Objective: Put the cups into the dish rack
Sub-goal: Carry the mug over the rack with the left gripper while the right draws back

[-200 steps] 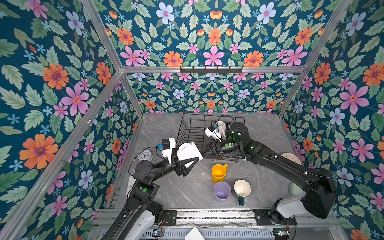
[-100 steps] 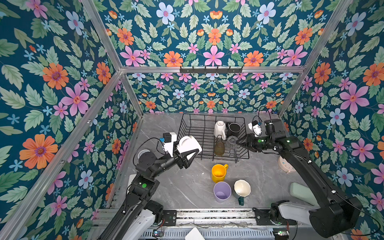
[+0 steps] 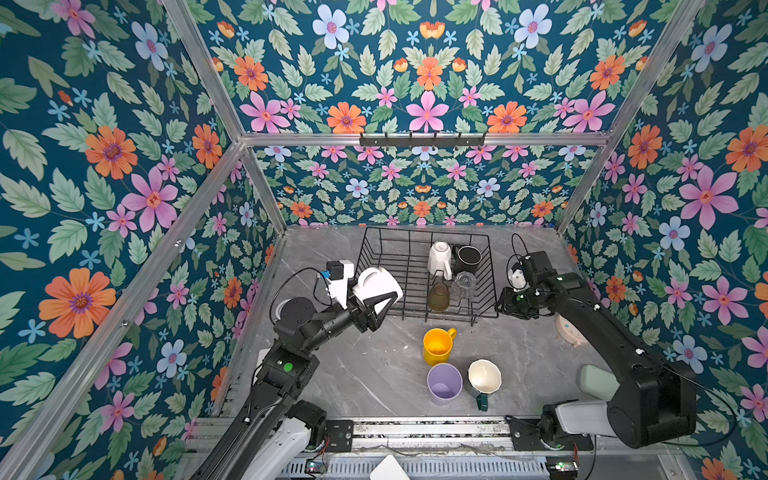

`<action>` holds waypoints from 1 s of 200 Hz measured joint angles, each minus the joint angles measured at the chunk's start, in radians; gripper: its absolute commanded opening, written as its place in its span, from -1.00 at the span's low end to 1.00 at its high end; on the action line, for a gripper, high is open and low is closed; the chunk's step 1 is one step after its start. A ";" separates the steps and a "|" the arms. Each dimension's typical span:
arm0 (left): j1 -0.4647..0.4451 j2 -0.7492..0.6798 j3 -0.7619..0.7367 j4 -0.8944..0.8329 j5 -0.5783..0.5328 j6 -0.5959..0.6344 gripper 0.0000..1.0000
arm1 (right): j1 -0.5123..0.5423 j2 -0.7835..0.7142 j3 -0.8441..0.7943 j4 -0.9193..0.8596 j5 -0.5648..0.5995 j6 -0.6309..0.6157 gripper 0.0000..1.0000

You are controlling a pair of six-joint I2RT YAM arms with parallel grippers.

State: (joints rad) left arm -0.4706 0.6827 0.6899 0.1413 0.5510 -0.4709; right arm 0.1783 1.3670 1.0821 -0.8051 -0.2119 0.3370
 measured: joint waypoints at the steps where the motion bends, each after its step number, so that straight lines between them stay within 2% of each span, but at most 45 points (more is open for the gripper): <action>1: 0.000 0.000 0.001 0.000 -0.001 0.000 -1.00 | 0.000 0.000 0.000 0.000 0.002 0.000 -0.28; 79: 0.000 0.031 0.039 -0.072 -0.055 0.006 -1.00 | -0.001 0.077 -0.016 0.096 0.003 -0.006 -0.47; 140: 0.000 0.044 0.051 -0.102 -0.085 0.008 -1.00 | 0.001 0.097 -0.018 0.129 -0.035 -0.008 -0.84; 182: 0.000 0.070 0.074 -0.130 -0.115 0.009 -1.00 | 0.001 0.094 -0.021 0.130 -0.038 -0.026 -1.00; 200: 0.000 0.087 0.092 -0.158 -0.135 0.009 -1.00 | 0.001 0.093 -0.021 0.130 -0.038 -0.029 -1.00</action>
State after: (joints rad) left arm -0.4706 0.7692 0.7822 -0.0170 0.4160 -0.4618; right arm 0.1795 1.4597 1.0611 -0.6754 -0.2501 0.3077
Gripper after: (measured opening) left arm 0.864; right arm 0.084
